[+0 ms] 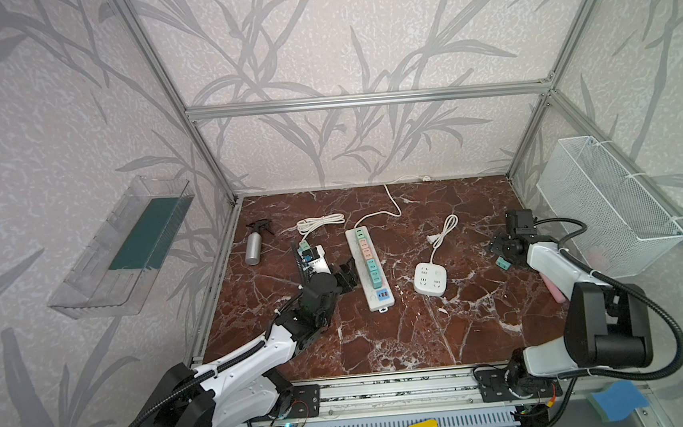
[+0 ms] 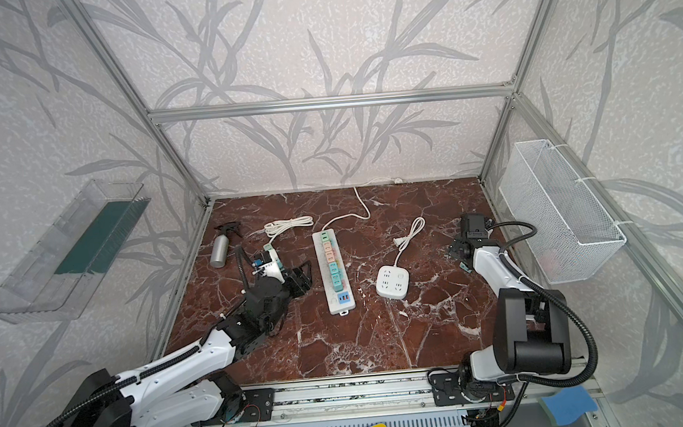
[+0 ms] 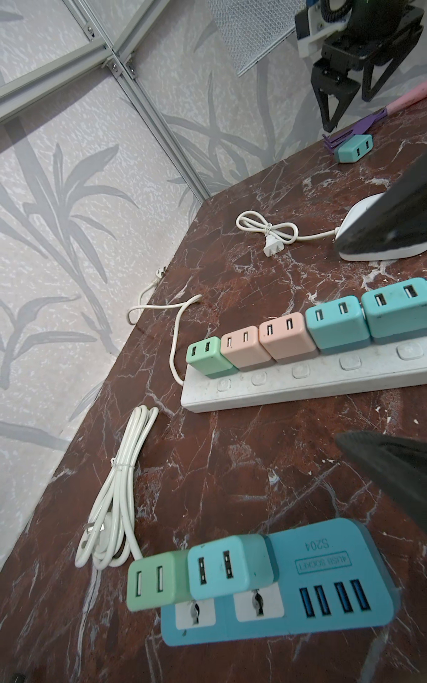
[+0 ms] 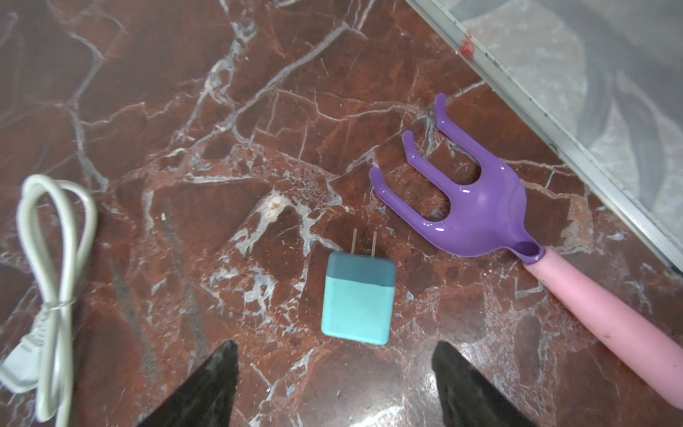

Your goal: Insert the plug

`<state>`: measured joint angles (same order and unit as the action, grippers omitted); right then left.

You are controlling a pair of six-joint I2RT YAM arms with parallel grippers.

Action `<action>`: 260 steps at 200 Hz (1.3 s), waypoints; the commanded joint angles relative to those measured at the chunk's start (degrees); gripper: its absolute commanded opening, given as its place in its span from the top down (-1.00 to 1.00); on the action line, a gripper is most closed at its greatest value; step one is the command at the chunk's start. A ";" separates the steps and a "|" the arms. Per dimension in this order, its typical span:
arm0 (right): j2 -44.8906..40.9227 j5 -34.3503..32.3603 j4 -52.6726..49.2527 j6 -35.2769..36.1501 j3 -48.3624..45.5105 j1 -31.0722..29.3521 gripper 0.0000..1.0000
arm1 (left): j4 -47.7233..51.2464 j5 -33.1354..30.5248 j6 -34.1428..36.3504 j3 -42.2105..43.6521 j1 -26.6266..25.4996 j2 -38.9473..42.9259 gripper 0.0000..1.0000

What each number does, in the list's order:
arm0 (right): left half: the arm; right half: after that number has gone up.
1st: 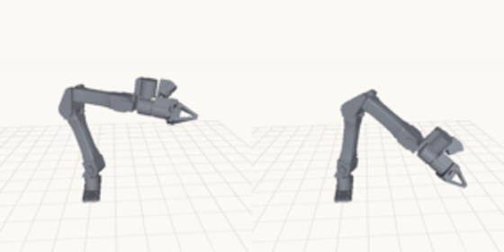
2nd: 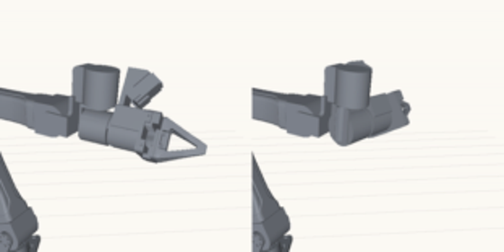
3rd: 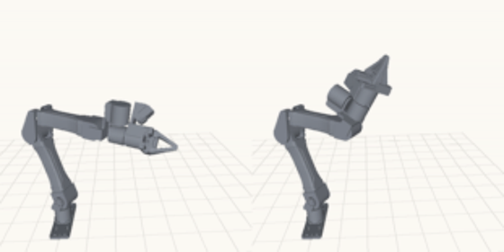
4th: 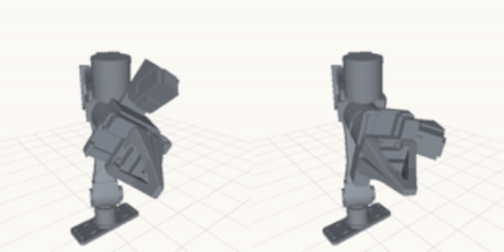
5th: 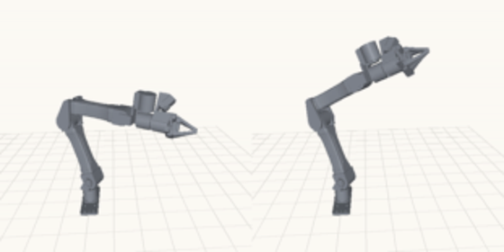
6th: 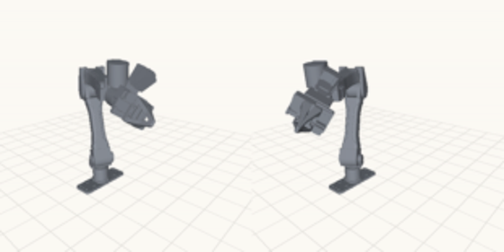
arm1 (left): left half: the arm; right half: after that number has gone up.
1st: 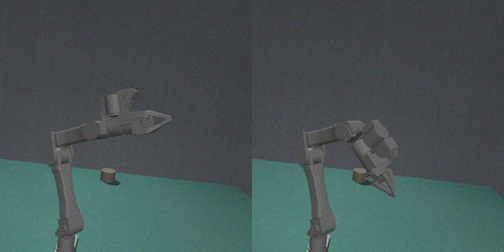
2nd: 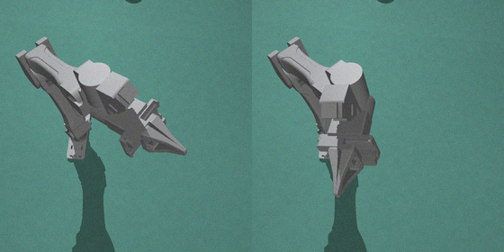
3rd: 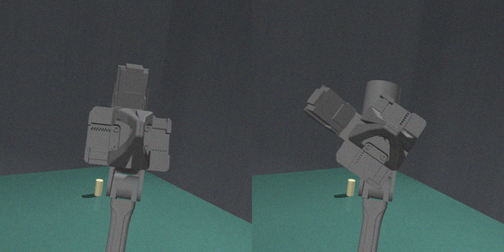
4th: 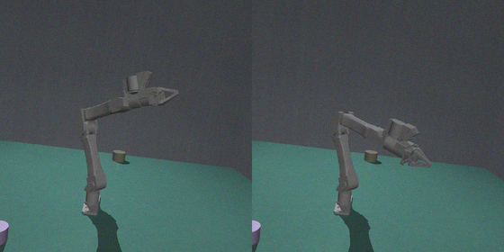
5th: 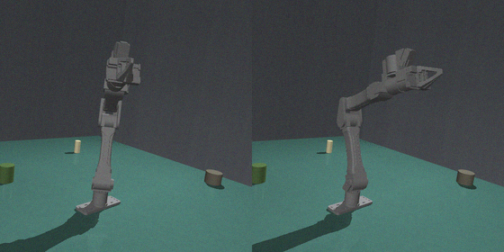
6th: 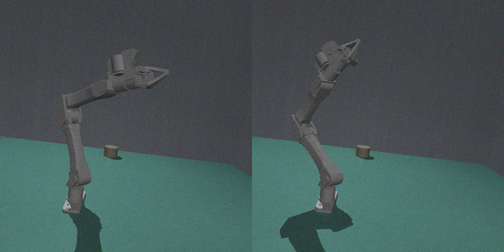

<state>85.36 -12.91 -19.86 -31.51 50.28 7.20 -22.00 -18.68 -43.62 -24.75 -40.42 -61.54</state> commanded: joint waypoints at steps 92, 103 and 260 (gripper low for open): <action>14.97 1.90 -3.20 -0.31 8.32 1.67 -0.29 | -2.45 -0.78 -0.68 0.52 0.42 0.20 -0.53; 15.18 2.18 -3.37 -0.15 8.51 1.78 -0.27 | -2.30 -1.28 -0.54 0.80 0.43 0.87 -0.52; 6.08 7.54 -8.05 5.55 8.60 -9.70 0.42 | -2.15 -1.43 -2.19 2.28 0.58 4.06 -0.51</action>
<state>96.68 -5.26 -25.02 -28.34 59.18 3.40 -24.23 -20.43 -43.83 -22.98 -40.05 -58.24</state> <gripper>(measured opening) 0.429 0.762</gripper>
